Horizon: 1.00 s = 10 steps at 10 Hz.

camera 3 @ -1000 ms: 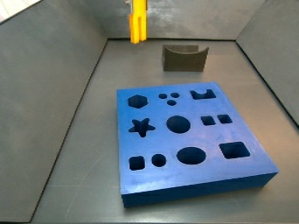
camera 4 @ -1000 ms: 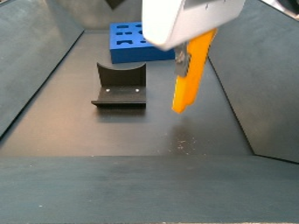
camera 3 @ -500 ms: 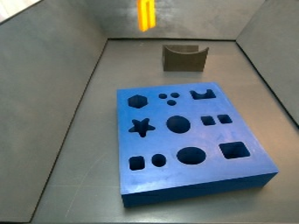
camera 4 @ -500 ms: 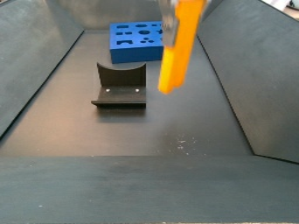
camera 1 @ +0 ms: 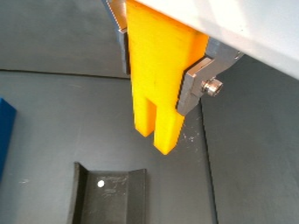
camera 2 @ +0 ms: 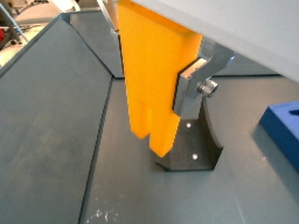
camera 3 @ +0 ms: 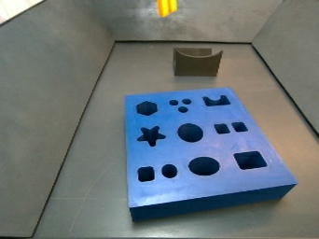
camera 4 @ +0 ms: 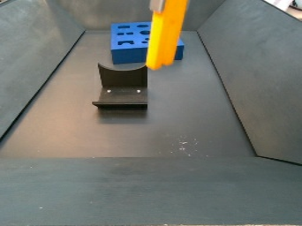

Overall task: Pick up the double-square object. Move up. Move to above the board. Insert the double-square object.
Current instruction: Move to above the board.

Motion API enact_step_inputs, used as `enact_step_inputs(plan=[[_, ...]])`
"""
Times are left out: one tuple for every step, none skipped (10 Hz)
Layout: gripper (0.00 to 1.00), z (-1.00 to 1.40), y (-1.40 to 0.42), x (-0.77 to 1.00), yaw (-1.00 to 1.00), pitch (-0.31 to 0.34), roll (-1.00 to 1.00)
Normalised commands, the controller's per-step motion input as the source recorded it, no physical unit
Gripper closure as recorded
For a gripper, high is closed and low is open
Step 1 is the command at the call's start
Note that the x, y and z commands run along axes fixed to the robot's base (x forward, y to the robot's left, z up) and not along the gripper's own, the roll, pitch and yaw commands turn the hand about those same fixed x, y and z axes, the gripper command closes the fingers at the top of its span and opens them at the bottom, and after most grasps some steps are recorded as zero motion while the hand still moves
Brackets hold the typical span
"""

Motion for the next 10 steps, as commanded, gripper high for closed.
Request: enact_step_inputs(plan=[[1.0, 1.0, -0.1, 0.12, 0.06, 0.103, 0.14], [1.0, 1.0, -0.09, 0.1, 0.06, 0.098, 0.14], [1.0, 0.96, -0.08, 0.07, 0.07, 0.094, 0.14], [1.0, 0.85, -0.06, 0.04, 0.07, 0.094, 0.14], [1.0, 0.7, -0.04, 0.02, 0.07, 0.092, 0.13], [1.0, 0.58, -0.03, 0.01, 0.06, 0.094, 0.12], [1.0, 0.42, -0.03, 0.01, 0.06, 0.096, 0.12], [1.0, 0.3, -0.02, 0.01, 0.06, 0.1, 0.12], [1.0, 0.03, -1.0, -0.09, -1.0, 0.233, -0.06], [1.0, 0.01, -1.0, -0.09, -1.0, 0.23, -0.06]])
